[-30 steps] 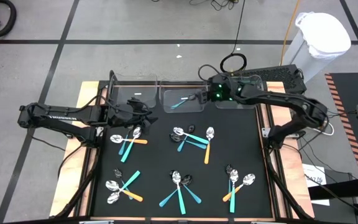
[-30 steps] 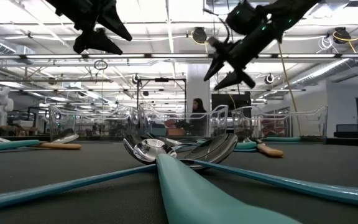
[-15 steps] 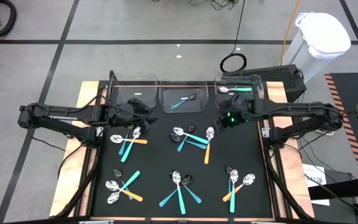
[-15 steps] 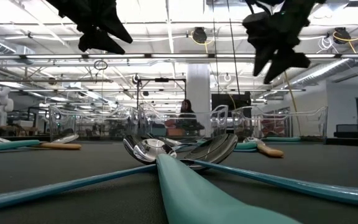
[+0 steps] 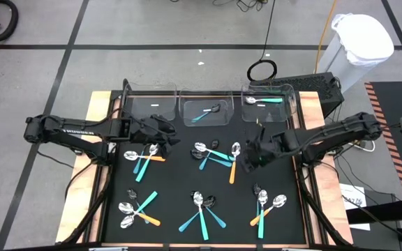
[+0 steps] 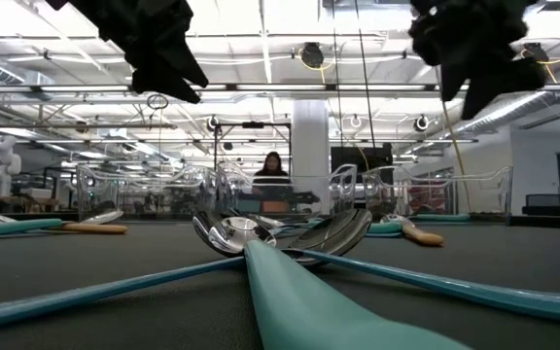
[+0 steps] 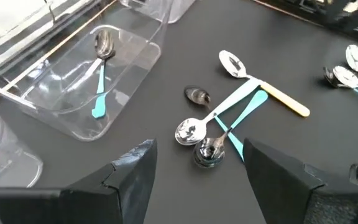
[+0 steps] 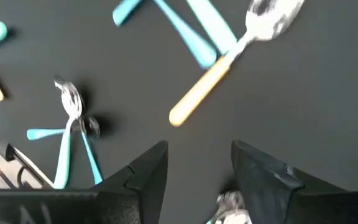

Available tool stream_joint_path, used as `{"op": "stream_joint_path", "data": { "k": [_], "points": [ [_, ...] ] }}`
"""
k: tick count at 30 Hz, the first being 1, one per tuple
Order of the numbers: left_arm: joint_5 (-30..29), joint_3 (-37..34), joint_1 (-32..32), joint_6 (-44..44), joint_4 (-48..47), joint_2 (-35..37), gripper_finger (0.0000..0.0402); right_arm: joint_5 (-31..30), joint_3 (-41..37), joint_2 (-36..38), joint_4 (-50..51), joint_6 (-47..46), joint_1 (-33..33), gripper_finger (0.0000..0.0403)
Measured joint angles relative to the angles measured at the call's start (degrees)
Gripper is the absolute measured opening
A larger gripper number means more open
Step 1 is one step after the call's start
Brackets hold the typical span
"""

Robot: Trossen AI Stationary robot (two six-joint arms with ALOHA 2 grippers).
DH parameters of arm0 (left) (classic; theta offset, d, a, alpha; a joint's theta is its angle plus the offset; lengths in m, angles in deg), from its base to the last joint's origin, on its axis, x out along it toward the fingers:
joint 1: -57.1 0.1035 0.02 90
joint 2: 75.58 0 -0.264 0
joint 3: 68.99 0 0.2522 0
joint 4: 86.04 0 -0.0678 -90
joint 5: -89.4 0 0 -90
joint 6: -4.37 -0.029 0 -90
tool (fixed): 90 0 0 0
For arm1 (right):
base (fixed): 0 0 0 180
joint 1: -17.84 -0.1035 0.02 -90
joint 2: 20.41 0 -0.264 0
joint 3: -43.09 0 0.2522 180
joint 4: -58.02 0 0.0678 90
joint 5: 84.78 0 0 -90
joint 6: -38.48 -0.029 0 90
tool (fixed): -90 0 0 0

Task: Sort silverware by color (type)
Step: Put the yellow spoon into the left transparent bin

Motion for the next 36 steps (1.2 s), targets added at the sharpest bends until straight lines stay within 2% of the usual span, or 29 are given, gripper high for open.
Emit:
{"op": "stream_joint_path", "data": {
  "k": [5,12,16,25,36],
  "points": [
    [-0.06,0.00,0.02,-2.99,-2.41,0.00,0.0240,-3.27,-0.02,-3.00,-4.45,-3.60,-3.40,0.0171],
    [3.38,0.00,0.56,-4.63,-5.58,0.26,0.0240,-7.57,0.00,-12.35,-24.42,-2.95,-3.98,0.0171],
    [5.63,0.00,1.70,-4.36,-8.11,1.09,0.0240,-11.01,2.14,-16.73,-30.72,-3.34,-3.66,0.0171],
    [5.66,0.00,5.80,-4.48,-13.86,4.18,0.0240,-11.31,10.81,-18.81,-30.71,8.01,2.20,0.0171],
    [5.03,0.00,6.14,-1.79,-14.24,8.35,0.0240,-11.08,20.93,-18.84,-30.82,26.25,10.37,0.0171]
  ]
}}
